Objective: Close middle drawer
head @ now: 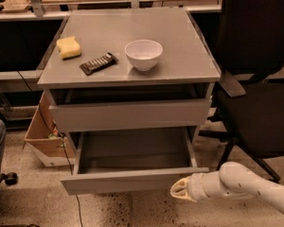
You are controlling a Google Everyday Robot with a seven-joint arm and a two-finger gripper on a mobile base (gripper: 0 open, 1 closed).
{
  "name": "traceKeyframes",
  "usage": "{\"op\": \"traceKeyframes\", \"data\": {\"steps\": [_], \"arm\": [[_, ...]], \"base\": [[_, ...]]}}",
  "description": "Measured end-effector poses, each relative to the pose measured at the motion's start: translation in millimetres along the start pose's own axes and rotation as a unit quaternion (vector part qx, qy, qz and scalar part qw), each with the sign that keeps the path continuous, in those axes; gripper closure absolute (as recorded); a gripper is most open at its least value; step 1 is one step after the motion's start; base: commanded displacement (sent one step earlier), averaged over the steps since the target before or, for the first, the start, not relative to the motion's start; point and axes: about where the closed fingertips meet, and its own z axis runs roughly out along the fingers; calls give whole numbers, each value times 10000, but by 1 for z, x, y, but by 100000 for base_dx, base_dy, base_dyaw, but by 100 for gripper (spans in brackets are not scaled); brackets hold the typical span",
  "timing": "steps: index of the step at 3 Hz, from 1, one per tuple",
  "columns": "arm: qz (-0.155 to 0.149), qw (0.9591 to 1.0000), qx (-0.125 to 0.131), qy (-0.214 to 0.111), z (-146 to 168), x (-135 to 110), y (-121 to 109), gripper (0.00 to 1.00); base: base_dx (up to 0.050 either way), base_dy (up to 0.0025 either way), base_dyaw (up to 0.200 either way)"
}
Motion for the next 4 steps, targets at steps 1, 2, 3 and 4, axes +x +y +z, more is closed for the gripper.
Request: {"op": "traceKeyframes", "data": {"steps": [1,2,3,4], "arm": [[-10,10000,60,33,5,9,-13,100],[-83,9998,176,62,9,11,-27,100],[-170,9994,292,80,13,11,-41,100],[-245,9986,455,83,14,10,-54,100]], "base": [[0,0,0],[0,0,0],[0,0,0],[0,0,0]]}}
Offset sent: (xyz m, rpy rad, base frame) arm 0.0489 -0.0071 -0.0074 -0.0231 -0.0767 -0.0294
